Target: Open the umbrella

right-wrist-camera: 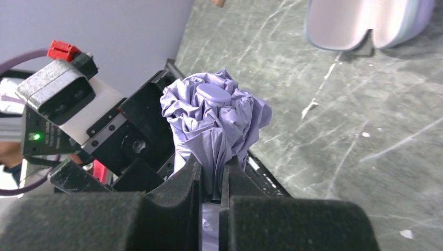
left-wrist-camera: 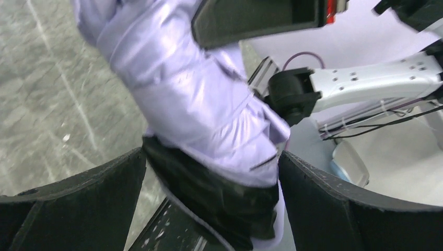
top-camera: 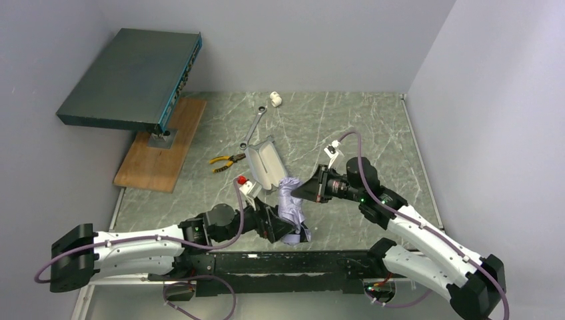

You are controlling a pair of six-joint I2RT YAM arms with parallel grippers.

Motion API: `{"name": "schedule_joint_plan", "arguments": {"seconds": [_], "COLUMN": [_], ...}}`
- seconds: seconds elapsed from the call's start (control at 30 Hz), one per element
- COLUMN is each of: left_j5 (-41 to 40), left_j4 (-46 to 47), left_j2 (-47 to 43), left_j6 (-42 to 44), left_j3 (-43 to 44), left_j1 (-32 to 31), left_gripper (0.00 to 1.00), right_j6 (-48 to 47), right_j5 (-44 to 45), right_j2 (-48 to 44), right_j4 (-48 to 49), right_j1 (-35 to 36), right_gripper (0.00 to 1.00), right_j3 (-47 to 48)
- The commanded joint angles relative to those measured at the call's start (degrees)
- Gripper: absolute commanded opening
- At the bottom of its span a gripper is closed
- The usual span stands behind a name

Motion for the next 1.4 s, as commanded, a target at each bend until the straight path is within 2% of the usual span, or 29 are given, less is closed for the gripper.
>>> {"name": "schedule_joint_plan", "arguments": {"seconds": [0.0,0.17,0.33,0.7,0.9,1.07,1.1,1.17,1.2,1.27,1.3,1.33,1.37], "left_j5": [1.64,3.92,8.71,14.47,14.97,14.57,14.51,13.98,13.7,13.09,12.73,12.34,11.87], "left_j4": [7.45,10.45,10.47,32.96,32.67,32.27,32.16,30.61,28.34,23.16,21.27,20.01,19.26], "left_j2": [1.46,3.39,7.42,8.04,4.45,2.41,2.25,2.25,2.35,2.95,3.38,3.76,4.1], "left_j6": [1.86,1.85,1.91,-1.37,-2.01,-2.28,-2.26,-2.34,-2.24,-1.93,-1.85,-1.83,-1.82], "left_j3": [4.76,6.96,9.53,1.22,0.29,-0.97,-1.07,-0.49,0.52,2.77,3.73,4.4,4.92], "left_j1": [-0.25,-0.25,-0.25,-0.43,-0.43,-0.44,-0.46,-0.51,-0.49,-0.59,-0.68,-0.77,-0.92], "left_gripper": [1.0,0.98,0.88,0.85,0.85,0.78,0.75,0.6,0.47,0.12,0.01,0.0,0.0], "right_j6": [3.81,5.92,7.52,12.6,11.97,13.91,14.07,14.41,14.89,15.92,16.03,15.61,14.42], "right_j5": [-6.16,-8.69,-10.85,-14.76,-15.87,-17.41,-17.73,-18.19,-18.49,-18.98,-19.13,-19.19,-19.07], "right_j2": [-2.52,-3.57,-3.91,-5.81,-6.46,-5.9,-5.53,-4.96,-4.75,-4.43,-4.33,-4.4,-4.76], "right_j4": [6.24,11.51,17.49,34.17,36.02,40.39,40.59,40.81,41.44,43.26,43.42,42.85,40.97], "right_j1": [0.4,0.99,1.29,1.29,1.35,1.29,1.29,1.29,1.37,1.3,1.37,1.36,1.3], "right_gripper": [0.0,0.0,0.0,0.0,0.0,0.0,0.0,0.0,0.0,0.0,0.0,0.07,0.25], "right_j3": [3.63,3.22,2.15,-2.0,-1.38,-2.01,-2.1,-2.38,-2.63,-3.56,-3.89,-3.83,-3.62]}}
